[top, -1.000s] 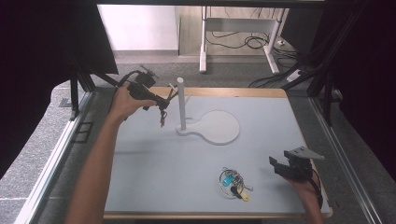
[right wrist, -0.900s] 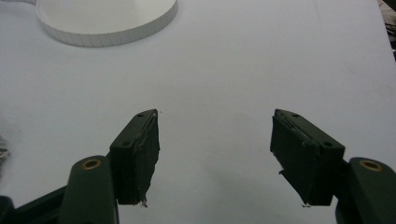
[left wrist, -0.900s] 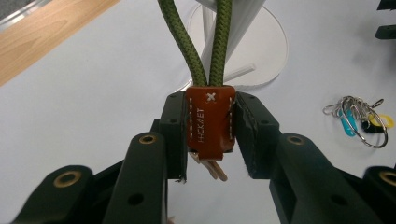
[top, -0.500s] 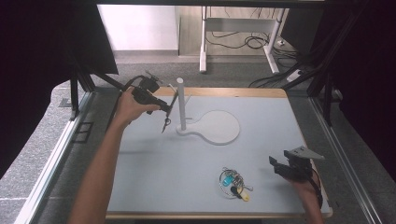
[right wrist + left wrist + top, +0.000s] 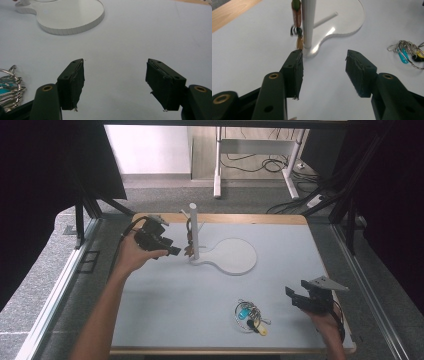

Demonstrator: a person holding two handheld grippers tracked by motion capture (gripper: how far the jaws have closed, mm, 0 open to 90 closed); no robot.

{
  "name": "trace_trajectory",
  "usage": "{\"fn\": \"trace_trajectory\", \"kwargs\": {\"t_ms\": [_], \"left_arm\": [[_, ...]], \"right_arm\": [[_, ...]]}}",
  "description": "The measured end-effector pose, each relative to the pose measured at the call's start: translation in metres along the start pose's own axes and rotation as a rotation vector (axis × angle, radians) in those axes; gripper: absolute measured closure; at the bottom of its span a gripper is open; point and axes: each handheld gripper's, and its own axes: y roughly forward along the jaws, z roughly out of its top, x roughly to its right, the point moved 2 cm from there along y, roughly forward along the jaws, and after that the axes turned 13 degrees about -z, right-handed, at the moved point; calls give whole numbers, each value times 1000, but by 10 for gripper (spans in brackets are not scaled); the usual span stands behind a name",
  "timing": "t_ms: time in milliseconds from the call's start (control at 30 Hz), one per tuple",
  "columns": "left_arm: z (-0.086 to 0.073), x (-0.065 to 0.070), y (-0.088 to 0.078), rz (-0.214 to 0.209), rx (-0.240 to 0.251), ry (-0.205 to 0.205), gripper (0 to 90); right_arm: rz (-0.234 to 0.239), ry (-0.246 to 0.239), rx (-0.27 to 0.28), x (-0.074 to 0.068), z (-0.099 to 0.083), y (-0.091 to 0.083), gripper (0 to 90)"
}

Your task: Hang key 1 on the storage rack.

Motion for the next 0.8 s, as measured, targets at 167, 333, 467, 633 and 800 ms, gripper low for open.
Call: {"fn": "trace_trajectory", "kwargs": {"t_ms": [167,333,467,633,800], "left_arm": [[-17,9,-1,-26,25,-1,461],[-36,22,1,-44,45,10,434],[-56,33,5,-53,48,33,426],[-79,43,13,-60,46,61,429],[-93,47,21,-84,46,58,426]], "right_arm": [[11,-15,-5,-4,1,1,311],[16,-35,-14,-8,1,0,317],[30,-61,-21,-13,2,-1,338],[36,-85,-23,-19,3,-1,340],[46,-109,-32,-23,3,0,352]]}}
